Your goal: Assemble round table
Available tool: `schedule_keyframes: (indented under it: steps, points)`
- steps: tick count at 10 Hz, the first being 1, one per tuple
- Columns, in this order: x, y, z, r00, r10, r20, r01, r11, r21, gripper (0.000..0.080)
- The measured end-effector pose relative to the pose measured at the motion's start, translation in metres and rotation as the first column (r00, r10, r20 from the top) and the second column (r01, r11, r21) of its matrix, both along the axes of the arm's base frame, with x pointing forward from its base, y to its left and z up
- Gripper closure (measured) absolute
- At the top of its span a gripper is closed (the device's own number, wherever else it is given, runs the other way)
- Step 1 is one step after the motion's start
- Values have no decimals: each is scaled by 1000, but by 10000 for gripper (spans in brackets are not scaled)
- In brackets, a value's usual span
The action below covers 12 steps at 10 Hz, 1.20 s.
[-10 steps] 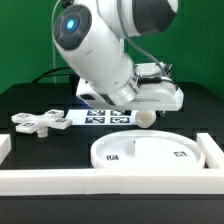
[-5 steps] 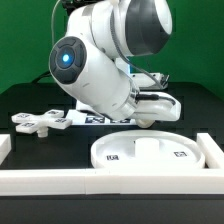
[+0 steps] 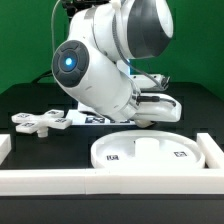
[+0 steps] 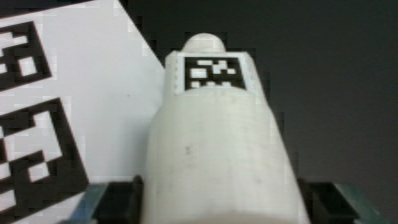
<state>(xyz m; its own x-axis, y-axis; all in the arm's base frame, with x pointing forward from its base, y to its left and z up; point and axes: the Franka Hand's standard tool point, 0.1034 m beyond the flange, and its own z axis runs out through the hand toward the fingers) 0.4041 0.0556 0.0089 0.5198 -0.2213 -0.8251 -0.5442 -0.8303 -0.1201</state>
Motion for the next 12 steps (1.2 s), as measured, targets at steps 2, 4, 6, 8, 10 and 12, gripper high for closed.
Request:
schedule_keyframes:
  steps: [2, 4, 6, 8, 10, 12]
  points:
    - [1, 0, 1, 1000, 0, 2, 0, 1000, 1, 393]
    - [12, -1, 10, 1000, 2, 19, -2, 1000, 7, 393]
    - [36, -2, 46, 998, 25, 49, -27, 999, 29, 392]
    - [57, -2, 78, 994, 37, 99, -41, 998, 39, 392]
    - [57, -2, 73, 993, 32, 113, -36, 999, 26, 390]
    - [59, -2, 71, 992, 31, 123, -34, 999, 20, 390]
